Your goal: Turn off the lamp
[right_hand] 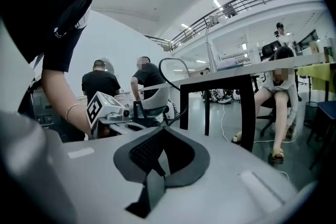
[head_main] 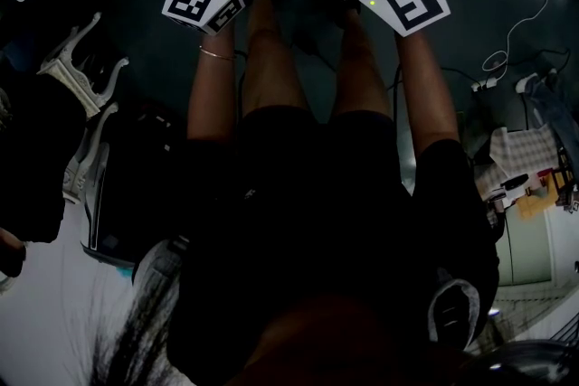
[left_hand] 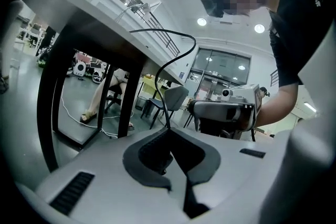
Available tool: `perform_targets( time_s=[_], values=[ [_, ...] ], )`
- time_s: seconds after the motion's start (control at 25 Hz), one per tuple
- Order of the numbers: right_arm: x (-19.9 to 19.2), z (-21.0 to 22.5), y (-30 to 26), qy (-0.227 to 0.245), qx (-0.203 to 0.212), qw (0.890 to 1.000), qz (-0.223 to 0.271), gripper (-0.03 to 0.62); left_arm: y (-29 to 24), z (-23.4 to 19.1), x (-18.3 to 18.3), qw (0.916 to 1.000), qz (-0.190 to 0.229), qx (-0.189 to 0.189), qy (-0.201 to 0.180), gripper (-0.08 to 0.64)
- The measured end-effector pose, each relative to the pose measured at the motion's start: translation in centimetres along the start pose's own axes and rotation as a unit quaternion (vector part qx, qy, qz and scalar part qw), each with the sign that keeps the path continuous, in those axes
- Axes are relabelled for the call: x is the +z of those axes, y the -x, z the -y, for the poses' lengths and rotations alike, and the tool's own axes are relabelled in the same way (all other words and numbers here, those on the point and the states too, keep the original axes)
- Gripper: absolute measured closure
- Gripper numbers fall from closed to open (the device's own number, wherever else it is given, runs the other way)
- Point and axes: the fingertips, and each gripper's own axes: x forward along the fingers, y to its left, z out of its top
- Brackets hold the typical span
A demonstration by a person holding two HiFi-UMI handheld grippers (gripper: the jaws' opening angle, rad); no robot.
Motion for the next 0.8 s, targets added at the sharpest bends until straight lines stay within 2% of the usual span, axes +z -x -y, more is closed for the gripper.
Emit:
perform_targets(
  time_s=[0.28, 0.48, 0.8],
  values=[
    [-0.3, 0.9, 0.2, -0.020, -0.027, 0.999, -0.005, 0.591, -0.3, -1.2, -2.6, 0.9994, -0.024, 0.019, 0.014, 0.548],
    [-0.3, 1.2, 0.0, -0.025, -0.031, 0.999, -0.004, 0.591, -0.1, -2.8, -3.9, 0.9981, -0.026, 0.045, 0.032, 0.548],
    [-0.2, 1.5, 0.0, -0.043, -0.036, 0.998, 0.003, 0.591, 0.6, -3.3, -4.9, 0.9967, -0.031, 0.066, 0.034, 0.548]
  ],
)
